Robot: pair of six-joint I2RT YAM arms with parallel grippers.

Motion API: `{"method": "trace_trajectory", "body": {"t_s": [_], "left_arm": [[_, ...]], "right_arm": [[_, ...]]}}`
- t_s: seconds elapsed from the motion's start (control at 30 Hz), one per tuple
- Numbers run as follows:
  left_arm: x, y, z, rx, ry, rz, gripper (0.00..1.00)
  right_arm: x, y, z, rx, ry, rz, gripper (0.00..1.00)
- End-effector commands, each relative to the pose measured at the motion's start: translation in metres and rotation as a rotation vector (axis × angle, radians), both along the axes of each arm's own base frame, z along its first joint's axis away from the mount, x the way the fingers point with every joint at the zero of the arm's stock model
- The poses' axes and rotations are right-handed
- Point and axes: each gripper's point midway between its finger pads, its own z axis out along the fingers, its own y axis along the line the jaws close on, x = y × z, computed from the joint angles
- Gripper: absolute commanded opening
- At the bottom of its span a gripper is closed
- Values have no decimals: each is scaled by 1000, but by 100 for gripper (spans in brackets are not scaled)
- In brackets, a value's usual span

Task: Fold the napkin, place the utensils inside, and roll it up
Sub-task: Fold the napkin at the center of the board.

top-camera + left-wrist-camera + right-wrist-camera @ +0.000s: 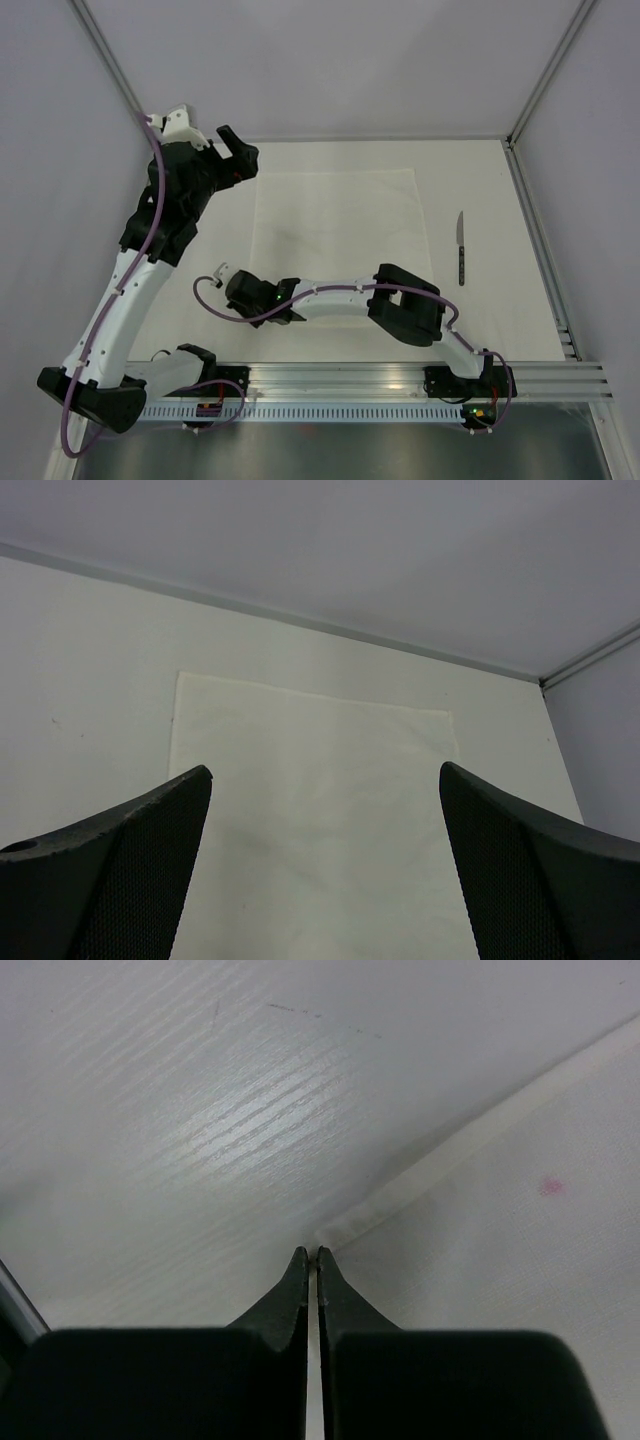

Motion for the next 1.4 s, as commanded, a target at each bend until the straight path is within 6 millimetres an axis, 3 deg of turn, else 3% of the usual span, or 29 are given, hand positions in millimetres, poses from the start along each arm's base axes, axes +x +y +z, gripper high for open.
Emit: {"method": "trace_trajectory", "body": {"t_s": [0.0, 0.2, 0.47, 0.7, 0.8, 1.03, 1.13, 1.37], "left_arm": [[-2, 12, 20, 10, -79, 40, 98], [-10, 30, 36, 0, -128, 116, 94], [-14, 47, 46, -22, -160, 170, 95], [-15, 55, 46, -30, -166, 189, 96], [-15, 57, 46, -30, -166, 194, 96], [-8, 57, 47, -48, -178, 199, 95], [-4, 60, 49, -68, -191, 220, 92], [9, 58, 47, -96, -200, 231, 89]], "right_arm": [[-2, -7, 31, -36, -13, 66, 1], [-10, -1, 84, 48, -23, 124, 1], [-35, 17, 99, 95, 41, 147, 0], [-41, 39, 119, 148, 84, 163, 0], [-35, 36, 119, 146, 87, 161, 0], [13, 9, 119, 152, 86, 127, 1], [51, -13, 121, 138, 50, 83, 1], [115, -63, 127, 99, -32, -5, 0]]}}
